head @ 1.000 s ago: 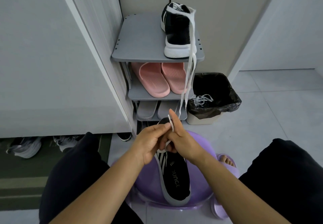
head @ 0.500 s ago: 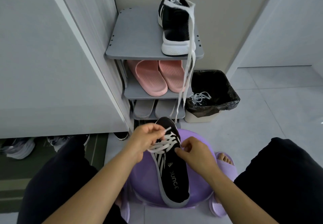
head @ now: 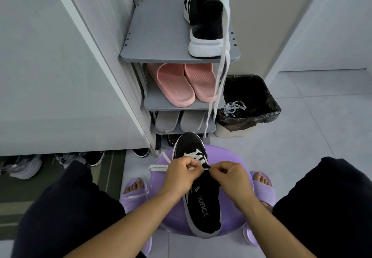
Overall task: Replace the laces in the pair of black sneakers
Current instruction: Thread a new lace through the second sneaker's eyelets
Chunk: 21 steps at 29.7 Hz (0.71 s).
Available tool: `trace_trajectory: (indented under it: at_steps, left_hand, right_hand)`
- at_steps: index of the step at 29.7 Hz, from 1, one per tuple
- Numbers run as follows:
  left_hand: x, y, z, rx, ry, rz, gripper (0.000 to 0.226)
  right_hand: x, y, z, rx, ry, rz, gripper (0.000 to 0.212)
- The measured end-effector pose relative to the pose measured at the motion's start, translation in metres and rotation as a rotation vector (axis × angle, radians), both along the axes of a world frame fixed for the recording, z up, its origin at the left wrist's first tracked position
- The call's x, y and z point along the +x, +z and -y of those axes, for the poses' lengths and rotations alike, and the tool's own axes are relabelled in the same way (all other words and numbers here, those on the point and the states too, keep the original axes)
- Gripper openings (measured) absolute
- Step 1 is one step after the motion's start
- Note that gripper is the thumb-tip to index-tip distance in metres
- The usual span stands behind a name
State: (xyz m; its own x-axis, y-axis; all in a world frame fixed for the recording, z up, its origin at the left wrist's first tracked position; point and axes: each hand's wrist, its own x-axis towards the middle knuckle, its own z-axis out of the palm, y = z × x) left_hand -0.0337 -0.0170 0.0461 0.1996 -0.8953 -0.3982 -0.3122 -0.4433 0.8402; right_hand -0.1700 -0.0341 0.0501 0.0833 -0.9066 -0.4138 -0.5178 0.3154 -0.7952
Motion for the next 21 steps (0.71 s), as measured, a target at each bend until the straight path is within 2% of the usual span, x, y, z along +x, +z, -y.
trace_trajectory:
  at_steps: [5,10,16,19,21]
  left_hand:
    - [-0.007,-0.004,0.002,-0.046,-0.020,0.035,0.025]
    - [-0.014,-0.004,-0.001,-0.065,0.024,0.002,0.027]
    - [-0.014,-0.005,0.004,-0.057,-0.035,0.050,0.014]
    - [-0.014,-0.004,0.006,-0.029,-0.066,0.075,0.019]
    - [-0.014,-0.004,0.007,-0.021,-0.091,0.119,0.020]
  right_hand:
    - [-0.001,-0.006,-0.002,0.092,-0.139,0.224,0.031]
    - [-0.002,-0.003,-0.004,0.144,-0.192,0.299,0.026]
    - [-0.005,0.000,-0.010,-0.041,-0.048,0.062,0.020]
    - [-0.005,-0.001,-0.011,-0.124,0.022,-0.090,0.013]
    - [-0.005,-0.002,-0.012,-0.165,0.048,-0.127,0.013]
